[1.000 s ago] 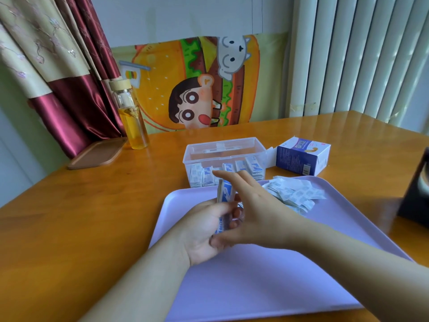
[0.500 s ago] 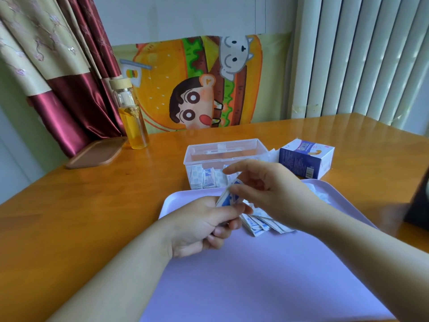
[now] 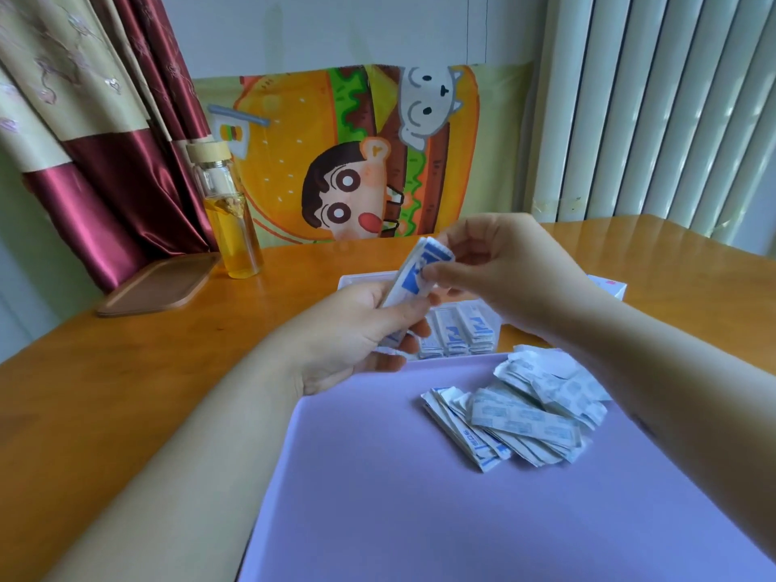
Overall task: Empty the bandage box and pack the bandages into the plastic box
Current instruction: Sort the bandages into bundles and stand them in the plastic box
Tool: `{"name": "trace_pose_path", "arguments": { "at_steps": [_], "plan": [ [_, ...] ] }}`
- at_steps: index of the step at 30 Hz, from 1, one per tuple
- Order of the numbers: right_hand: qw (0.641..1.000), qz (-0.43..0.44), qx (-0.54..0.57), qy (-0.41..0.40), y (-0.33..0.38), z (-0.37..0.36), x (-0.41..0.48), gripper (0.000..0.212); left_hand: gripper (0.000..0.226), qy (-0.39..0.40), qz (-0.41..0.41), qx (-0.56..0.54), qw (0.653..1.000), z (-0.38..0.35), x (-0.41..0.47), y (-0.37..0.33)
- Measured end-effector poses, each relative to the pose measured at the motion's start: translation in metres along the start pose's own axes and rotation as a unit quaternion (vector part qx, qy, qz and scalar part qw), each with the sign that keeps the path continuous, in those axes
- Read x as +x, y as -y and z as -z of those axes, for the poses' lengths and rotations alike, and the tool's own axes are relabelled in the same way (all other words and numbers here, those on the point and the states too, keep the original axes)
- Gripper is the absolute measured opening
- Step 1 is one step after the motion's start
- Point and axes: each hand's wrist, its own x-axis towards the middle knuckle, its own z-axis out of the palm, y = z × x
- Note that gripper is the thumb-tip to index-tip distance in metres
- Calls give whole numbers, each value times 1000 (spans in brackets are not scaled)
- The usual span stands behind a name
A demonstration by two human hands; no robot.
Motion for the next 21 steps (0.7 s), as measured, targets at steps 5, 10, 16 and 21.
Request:
{"name": "trace_pose_path", "arguments": {
  "at_steps": [5, 10, 16, 21],
  "plan": [
    [980, 45, -172, -91, -11, -17, 24, 25, 18, -30, -17, 0, 999, 5, 24, -4],
    [982, 22, -180, -55, -26, -31, 33, 39, 23, -7, 10, -67, 998, 8, 34, 2],
    [970, -144, 188, 57, -33, -26, 47, 17, 22, -20, -34, -56, 998, 19, 35, 2],
    [981, -113, 119, 104, -31, -28, 57, 9, 24, -47, -67, 70, 994, 34, 37, 7]
  ]
}}
